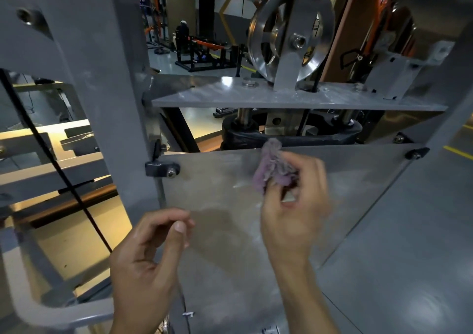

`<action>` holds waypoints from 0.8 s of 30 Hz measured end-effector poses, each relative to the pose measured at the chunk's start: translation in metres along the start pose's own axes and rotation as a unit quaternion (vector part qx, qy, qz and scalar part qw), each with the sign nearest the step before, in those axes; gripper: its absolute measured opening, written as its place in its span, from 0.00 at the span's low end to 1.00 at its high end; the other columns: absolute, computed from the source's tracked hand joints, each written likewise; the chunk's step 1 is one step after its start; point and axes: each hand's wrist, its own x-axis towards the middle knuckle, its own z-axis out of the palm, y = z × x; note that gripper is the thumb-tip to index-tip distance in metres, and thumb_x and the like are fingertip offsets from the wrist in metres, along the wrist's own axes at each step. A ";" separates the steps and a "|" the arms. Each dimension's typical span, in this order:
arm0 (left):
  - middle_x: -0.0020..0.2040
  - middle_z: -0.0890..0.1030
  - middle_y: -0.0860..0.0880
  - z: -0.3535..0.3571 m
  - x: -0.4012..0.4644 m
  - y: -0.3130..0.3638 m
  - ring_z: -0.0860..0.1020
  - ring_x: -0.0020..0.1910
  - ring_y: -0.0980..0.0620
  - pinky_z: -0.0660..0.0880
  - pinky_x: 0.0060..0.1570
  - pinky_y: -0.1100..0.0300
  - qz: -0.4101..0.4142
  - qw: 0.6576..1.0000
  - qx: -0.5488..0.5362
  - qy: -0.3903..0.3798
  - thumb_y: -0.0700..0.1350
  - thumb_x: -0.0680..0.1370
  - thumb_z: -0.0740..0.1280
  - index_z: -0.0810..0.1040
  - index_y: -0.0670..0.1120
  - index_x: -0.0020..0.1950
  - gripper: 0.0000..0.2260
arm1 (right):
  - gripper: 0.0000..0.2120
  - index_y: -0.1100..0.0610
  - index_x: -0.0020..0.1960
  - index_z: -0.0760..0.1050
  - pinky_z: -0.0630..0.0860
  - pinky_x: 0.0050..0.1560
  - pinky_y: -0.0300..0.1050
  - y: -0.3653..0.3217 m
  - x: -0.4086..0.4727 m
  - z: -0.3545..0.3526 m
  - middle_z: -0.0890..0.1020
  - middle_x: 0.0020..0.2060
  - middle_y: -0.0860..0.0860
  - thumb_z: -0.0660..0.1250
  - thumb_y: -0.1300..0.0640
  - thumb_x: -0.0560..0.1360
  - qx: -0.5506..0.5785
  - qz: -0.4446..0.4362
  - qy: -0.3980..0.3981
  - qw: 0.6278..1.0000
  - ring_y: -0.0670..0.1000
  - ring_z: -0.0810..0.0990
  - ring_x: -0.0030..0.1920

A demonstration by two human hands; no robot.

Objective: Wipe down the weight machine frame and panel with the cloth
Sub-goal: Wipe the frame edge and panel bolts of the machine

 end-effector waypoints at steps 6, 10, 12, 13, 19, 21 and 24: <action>0.44 0.85 0.50 -0.011 0.002 -0.003 0.83 0.41 0.49 0.80 0.41 0.61 -0.002 1.000 0.006 -0.006 0.51 0.78 0.67 0.83 0.59 0.51 0.06 | 0.13 0.64 0.54 0.82 0.69 0.46 0.21 -0.005 -0.005 0.001 0.80 0.47 0.51 0.71 0.72 0.71 -0.007 -0.045 -0.054 0.998 0.40 0.75 0.43; 0.45 0.85 0.51 -0.019 0.004 -0.007 0.83 0.41 0.50 0.80 0.40 0.63 -0.013 1.000 0.020 -0.003 0.48 0.79 0.70 0.83 0.61 0.51 0.07 | 0.13 0.61 0.54 0.80 0.67 0.44 0.21 0.011 0.007 -0.016 0.77 0.47 0.47 0.65 0.69 0.72 -0.049 0.030 0.023 0.998 0.34 0.75 0.44; 0.46 0.85 0.51 -0.023 0.004 -0.008 0.83 0.42 0.49 0.80 0.41 0.64 -0.021 0.999 0.027 -0.002 0.50 0.79 0.69 0.83 0.61 0.51 0.06 | 0.12 0.60 0.53 0.80 0.67 0.43 0.21 0.001 0.001 -0.007 0.76 0.47 0.47 0.66 0.69 0.71 -0.044 0.044 0.023 0.998 0.33 0.75 0.44; 0.47 0.85 0.51 -0.024 0.005 -0.009 0.83 0.43 0.49 0.80 0.41 0.63 -0.027 0.999 0.029 -0.004 0.52 0.78 0.69 0.83 0.62 0.51 0.05 | 0.13 0.60 0.53 0.80 0.68 0.43 0.22 -0.007 -0.005 0.000 0.76 0.47 0.47 0.68 0.70 0.71 -0.031 0.035 0.012 0.999 0.35 0.75 0.43; 0.52 0.84 0.53 -0.025 0.004 -0.013 0.83 0.49 0.49 0.82 0.46 0.49 -0.053 0.997 0.055 -0.023 0.47 0.77 0.67 0.82 0.65 0.52 0.12 | 0.16 0.66 0.54 0.81 0.69 0.46 0.20 -0.034 -0.020 0.020 0.80 0.46 0.55 0.71 0.76 0.68 0.041 -0.058 -0.080 0.994 0.39 0.75 0.44; 0.53 0.84 0.54 -0.027 0.005 -0.012 0.83 0.50 0.49 0.82 0.47 0.44 -0.057 0.996 0.063 -0.031 0.49 0.76 0.67 0.82 0.64 0.53 0.11 | 0.15 0.62 0.56 0.82 0.68 0.45 0.21 -0.023 -0.008 0.006 0.80 0.47 0.54 0.71 0.70 0.70 0.002 -0.040 -0.058 0.998 0.40 0.74 0.42; 0.53 0.83 0.55 -0.029 0.005 -0.012 0.83 0.51 0.48 0.82 0.47 0.42 -0.070 0.995 0.064 -0.031 0.49 0.75 0.67 0.81 0.65 0.53 0.12 | 0.13 0.60 0.55 0.82 0.67 0.41 0.21 -0.005 0.020 -0.016 0.77 0.46 0.50 0.69 0.65 0.71 -0.080 0.004 0.013 0.997 0.39 0.70 0.38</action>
